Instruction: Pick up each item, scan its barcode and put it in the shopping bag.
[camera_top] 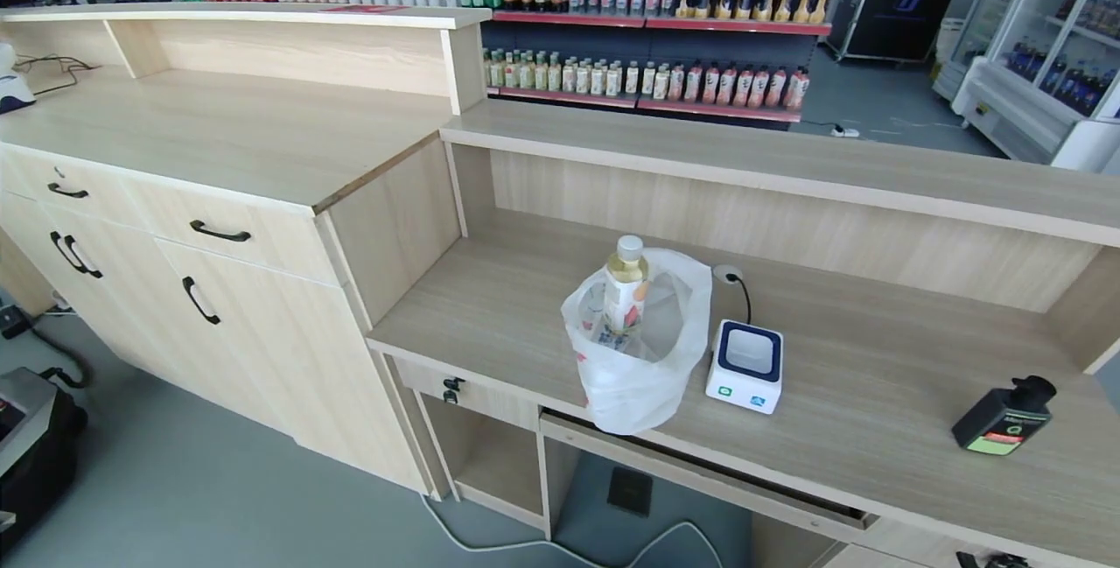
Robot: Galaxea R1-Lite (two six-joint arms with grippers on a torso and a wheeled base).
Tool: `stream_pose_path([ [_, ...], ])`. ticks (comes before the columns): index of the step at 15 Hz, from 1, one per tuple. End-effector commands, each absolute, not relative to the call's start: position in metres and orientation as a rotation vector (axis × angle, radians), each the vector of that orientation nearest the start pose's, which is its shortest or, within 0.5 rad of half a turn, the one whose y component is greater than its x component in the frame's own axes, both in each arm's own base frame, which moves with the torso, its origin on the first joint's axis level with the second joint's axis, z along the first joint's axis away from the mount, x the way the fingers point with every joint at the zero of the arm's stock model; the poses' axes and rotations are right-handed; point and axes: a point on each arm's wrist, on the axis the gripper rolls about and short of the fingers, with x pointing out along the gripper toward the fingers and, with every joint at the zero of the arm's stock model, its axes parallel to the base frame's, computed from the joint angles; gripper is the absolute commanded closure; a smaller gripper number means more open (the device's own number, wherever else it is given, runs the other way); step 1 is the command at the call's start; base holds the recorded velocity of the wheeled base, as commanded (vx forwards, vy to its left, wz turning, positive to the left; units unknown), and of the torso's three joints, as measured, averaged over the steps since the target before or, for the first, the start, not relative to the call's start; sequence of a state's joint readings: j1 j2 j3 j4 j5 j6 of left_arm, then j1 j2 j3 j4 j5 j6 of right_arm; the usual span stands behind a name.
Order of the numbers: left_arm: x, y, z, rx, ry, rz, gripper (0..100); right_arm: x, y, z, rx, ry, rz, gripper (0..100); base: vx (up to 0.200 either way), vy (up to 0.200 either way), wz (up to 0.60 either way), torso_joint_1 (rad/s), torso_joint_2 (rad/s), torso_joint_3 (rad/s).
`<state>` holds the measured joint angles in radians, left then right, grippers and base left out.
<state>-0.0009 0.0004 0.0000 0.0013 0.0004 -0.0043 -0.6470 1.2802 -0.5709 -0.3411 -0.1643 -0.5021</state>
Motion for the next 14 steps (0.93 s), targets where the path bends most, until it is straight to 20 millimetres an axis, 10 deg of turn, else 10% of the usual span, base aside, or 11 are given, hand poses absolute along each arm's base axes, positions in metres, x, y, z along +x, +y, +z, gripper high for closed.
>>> stream_pose_path([
  [1, -0.023, 0.0, 0.075, -0.005, 0.002, 0.002, 0, 0.165, -0.136, 0.169, -0.372, 0.701, -0.663, 0, 0.0, 0.0, 0.0, 0.0, 0.0, 0.0],
  [5, -0.023, 0.0, 0.075, -0.005, 0.002, 0.002, 0, 0.187, -0.164, 0.128, -0.464, 0.898, -0.552, 0, 0.0, 0.0, 0.0, 0.0, 0.0, 0.0],
  [10, -0.023, 0.0, 0.075, -0.005, 0.002, 0.002, 0, 0.164, -0.189, 0.114, -0.56, 0.917, -0.472, 0, 0.0, 0.0, 0.0, 0.0, 0.0, 0.0],
  [14, -0.023, 0.0, 0.075, -0.005, 0.002, 0.0, 0, 0.183, -0.198, 0.109, -0.515, 0.835, -0.361, 0, 0.0, 0.0, 0.0, 0.0, 0.0, 0.0],
])
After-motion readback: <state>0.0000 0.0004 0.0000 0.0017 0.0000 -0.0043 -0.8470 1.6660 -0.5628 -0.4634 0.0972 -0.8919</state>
